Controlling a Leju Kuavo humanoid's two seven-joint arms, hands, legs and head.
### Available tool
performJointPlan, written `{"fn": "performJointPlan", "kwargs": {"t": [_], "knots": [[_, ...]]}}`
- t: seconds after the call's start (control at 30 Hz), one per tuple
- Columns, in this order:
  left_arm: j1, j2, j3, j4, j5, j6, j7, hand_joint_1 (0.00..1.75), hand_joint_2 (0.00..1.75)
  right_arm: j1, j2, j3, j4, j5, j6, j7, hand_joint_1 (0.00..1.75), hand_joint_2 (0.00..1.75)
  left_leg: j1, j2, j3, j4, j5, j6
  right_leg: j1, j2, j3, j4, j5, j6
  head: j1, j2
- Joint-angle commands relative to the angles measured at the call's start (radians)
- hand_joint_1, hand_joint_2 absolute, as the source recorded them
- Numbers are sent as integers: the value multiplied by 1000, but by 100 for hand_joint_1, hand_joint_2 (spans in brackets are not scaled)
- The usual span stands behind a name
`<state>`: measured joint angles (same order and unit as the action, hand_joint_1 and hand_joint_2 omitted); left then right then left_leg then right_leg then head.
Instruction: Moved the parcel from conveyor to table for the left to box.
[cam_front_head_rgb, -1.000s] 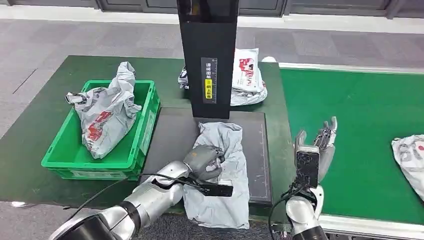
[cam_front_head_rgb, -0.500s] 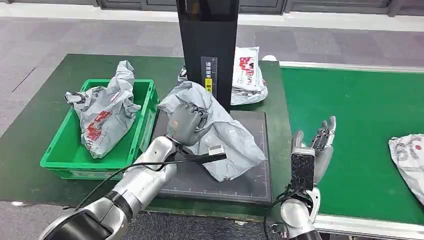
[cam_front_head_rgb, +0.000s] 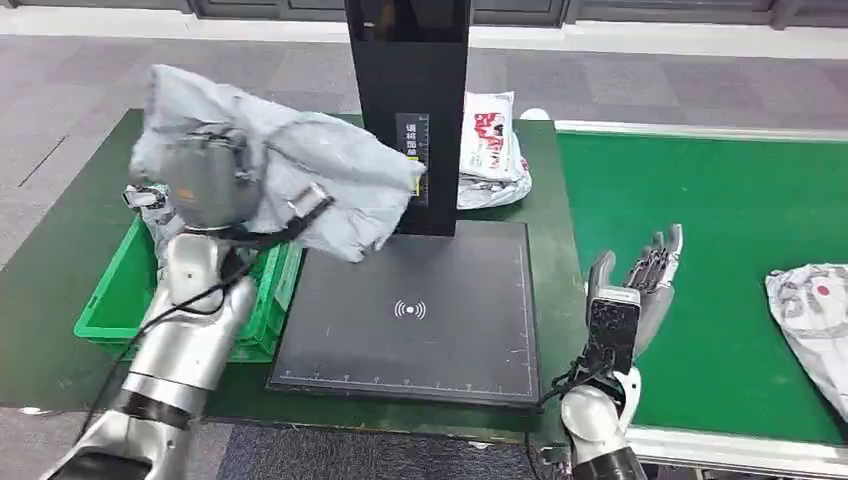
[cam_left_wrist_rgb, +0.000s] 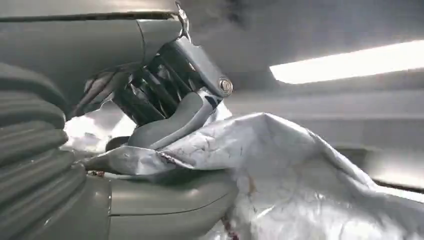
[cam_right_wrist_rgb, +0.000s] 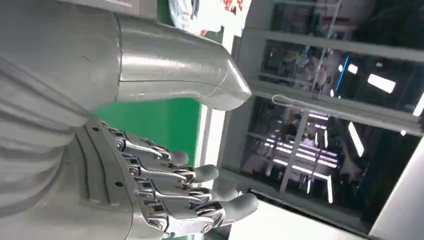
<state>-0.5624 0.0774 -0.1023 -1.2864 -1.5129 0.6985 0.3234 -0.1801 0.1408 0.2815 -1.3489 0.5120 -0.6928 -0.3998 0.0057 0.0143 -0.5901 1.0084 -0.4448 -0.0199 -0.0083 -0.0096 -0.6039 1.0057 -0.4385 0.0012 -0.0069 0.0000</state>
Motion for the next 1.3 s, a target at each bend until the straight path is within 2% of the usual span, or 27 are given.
{"fn": "performJointPlan", "kwargs": {"t": [0.03,0.13,0.17,0.23,0.37,0.47,0.5,0.53,0.57,0.6,0.63,0.67,0.7,0.8,0.9,0.93,1.03,1.2,1.3], "knots": [[-67,398,-330,43,-58,0,348,175,175,-61,-15,-16,136,-39,-5,-30,0,175,2,1,3,-3,1,-1,2,3,2,-2,1,-2,0,0],[-67,398,-330,43,-58,0,348,175,175,-61,-15,-16,136,-39,-5,-30,0,175,3,-3,1,-2,2,-2,3,-2,2,-2,0,-2,0,0],[-82,429,-346,82,-58,0,375,175,175,-57,-19,-13,134,-46,-5,-33,0,175,4,-2,1,-2,2,-2,3,-1,2,-3,0,-2,0,0],[-85,436,-326,141,-58,0,375,175,175,-51,-18,-22,128,-41,-5,-34,0,175,3,-3,0,-1,2,-2,2,-2,1,-1,0,-2,0,0],[-127,392,-316,312,-58,0,375,175,175,-21,-32,-35,97,-46,-5,-38,0,175,3,-3,3,-3,2,-2,1,-2,3,-3,1,-3,0,0],[-229,344,-327,597,-58,-40,375,175,175,11,-50,-31,59,-43,-5,-16,0,175,3,-8,2,-3,3,-2,2,-7,3,-3,0,-3,0,0],[-244,281,-317,677,-58,-113,375,2,175,20,-53,-33,47,-39,-5,-7,0,175,3,-8,2,-3,4,-2,2,-6,3,-3,1,-3,0,0],[-277,268,-332,740,-58,-156,375,0,175,28,-59,-30,37,-40,-5,-3,0,175,3,-10,2,-4,4,-2,2,-9,4,-4,1,-3,0,0],[-285,228,-330,791,-58,-187,374,0,175,29,-65,-22,33,-41,-5,-1,0,175,2,-9,1,-2,3,-2,1,-8,3,-2,0,-3,0,0],[-288,201,-279,821,-41,-166,324,0,175,30,-66,-19,26,-42,-5,4,0,175,2,-9,1,-3,4,-2,1,-8,3,-3,0,-3,0,0],[-295,186,-255,847,-49,-171,299,0,0,31,-67,-17,22,-41,-5,8,0,175,2,-12,2,-3,5,-1,2,-10,4,-4,1,-3,0,0],[-297,167,-234,872,-53,-173,277,0,0,31,-68,-14,18,-39,-5,12,0,175,1,-8,1,-2,3,-2,0,-7,1,-1,0,-4,0,0],[-298,135,-163,893,-11,-163,198,0,0,35,-69,-13,9,-33,-5,22,0,175,1,-9,1,-2,3,-1,1,-8,3,-3,1,-3,0,0],[-293,109,-110,906,-25,-149,169,0,0,44,-72,-5,-11,-21,-5,39,0,175,2,-8,0,-1,3,-1,2,-6,2,-3,1,-3,0,0],[-287,119,-91,901,-58,-143,187,0,0,49,-73,-1,-20,-6,6,65,0,175,2,-8,1,-3,3,-1,2,-6,4,-5,2,-3,0,0],[-282,123,-67,896,-57,-132,180,0,0,47,-73,1,-17,-3,11,68,0,175,1,-4,-1,0,2,-2,1,-3,0,-1,2,-4,0,0],[-265,140,-17,872,-58,-82,153,0,0,41,-67,3,-6,1,22,72,0,175,1,-3,-1,0,2,-2,1,-3,0,-1,2,-4,0,0],[-262,141,-11,863,-58,-74,148,0,0,37,-65,3,-2,2,25,74,0,175,2,-3,-1,0,2,-2,2,-2,0,-2,3,-4,0,0],[-237,108,108,805,48,0,2,0,0,45,-61,-1,-6,7,30,79,0,175,2,-3,-1,0,2,-2,2,-2,-1,-2,3,-4,0,0]]}}
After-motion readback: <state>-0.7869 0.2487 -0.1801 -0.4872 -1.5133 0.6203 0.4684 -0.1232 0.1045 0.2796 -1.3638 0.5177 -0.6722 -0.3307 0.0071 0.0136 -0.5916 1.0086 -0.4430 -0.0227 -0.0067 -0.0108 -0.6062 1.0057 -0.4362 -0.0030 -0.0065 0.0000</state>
